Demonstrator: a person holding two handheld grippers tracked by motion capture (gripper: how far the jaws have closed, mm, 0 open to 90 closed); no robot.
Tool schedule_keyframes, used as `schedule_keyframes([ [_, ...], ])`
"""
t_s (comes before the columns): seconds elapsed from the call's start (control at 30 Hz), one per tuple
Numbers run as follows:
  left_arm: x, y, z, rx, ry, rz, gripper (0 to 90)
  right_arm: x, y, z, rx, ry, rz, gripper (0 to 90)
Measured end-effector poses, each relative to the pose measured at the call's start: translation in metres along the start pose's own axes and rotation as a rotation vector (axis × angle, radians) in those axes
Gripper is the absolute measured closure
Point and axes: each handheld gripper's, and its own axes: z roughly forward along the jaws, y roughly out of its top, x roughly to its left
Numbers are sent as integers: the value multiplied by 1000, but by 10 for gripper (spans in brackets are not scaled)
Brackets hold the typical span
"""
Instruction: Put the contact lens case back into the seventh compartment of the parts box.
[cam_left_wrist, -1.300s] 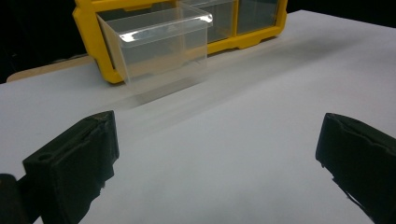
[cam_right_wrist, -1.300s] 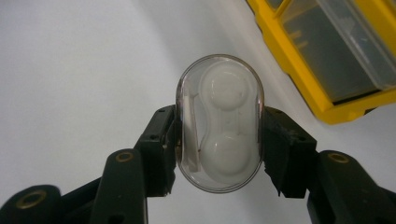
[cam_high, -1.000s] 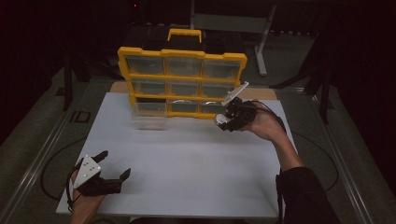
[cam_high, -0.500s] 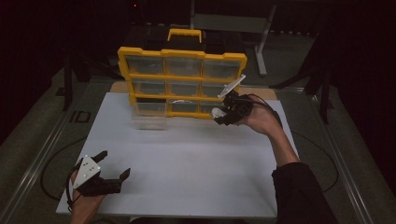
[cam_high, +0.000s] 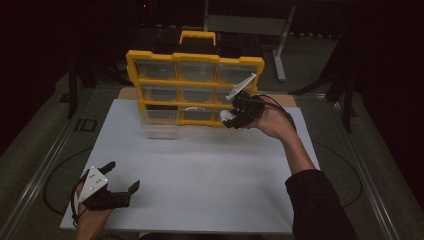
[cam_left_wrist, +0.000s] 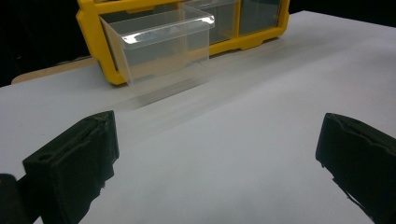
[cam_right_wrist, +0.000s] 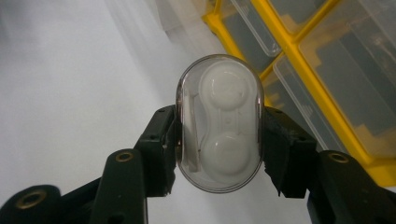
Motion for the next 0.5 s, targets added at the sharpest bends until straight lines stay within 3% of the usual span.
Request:
schedule_keyframes([
  [0.5, 0, 0, 0, -1, 3, 0, 3, 1, 18, 6, -18, 9, -18, 486],
])
